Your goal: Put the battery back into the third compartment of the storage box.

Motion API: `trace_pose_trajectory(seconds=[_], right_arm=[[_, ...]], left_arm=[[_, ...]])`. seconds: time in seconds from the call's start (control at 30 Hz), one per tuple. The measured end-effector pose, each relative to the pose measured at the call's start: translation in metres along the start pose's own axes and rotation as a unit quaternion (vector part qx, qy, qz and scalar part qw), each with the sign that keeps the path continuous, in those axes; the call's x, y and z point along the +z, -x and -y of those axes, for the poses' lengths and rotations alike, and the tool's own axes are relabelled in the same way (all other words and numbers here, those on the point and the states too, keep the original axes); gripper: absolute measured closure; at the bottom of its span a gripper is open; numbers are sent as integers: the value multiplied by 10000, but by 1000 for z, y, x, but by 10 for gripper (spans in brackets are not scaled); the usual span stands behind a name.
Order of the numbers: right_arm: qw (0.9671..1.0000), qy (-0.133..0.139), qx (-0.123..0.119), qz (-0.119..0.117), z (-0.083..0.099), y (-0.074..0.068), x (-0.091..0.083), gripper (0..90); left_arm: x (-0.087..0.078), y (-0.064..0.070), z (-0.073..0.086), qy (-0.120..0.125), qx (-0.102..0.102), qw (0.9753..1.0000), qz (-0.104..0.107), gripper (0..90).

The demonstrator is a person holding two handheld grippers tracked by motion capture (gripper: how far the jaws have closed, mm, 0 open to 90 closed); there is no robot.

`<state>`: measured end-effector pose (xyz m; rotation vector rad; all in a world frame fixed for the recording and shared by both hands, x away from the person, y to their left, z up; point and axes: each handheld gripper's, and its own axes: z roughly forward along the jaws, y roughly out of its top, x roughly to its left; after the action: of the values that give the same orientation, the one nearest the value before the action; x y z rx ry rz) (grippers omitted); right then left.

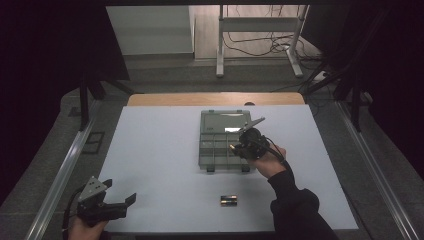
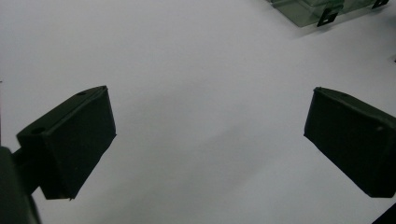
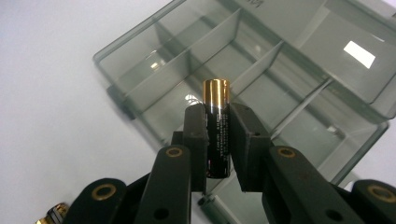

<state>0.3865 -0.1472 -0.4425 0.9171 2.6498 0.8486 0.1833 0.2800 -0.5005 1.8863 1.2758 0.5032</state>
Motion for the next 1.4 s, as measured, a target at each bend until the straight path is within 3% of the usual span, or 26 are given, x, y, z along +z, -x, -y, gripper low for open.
trace_pose_trajectory(seconds=[0.57,0.83,1.13,1.37,1.4], right_arm=[[9990,-75,330,280,-28,23,20,768],[9972,-277,533,443,-27,33,39,768],[9963,-355,601,503,-28,36,54,757],[9975,-237,485,458,-27,31,42,508],[9975,-237,485,458,-27,31,42,508]], left_arm=[[0,0,0,2,-1,10000,10,25],[0,0,0,-2,7,10000,14,25],[0,0,0,-9,24,10000,13,26],[0,0,0,-7,30,10000,14,26],[0,0,0,-7,30,10000,14,26]])
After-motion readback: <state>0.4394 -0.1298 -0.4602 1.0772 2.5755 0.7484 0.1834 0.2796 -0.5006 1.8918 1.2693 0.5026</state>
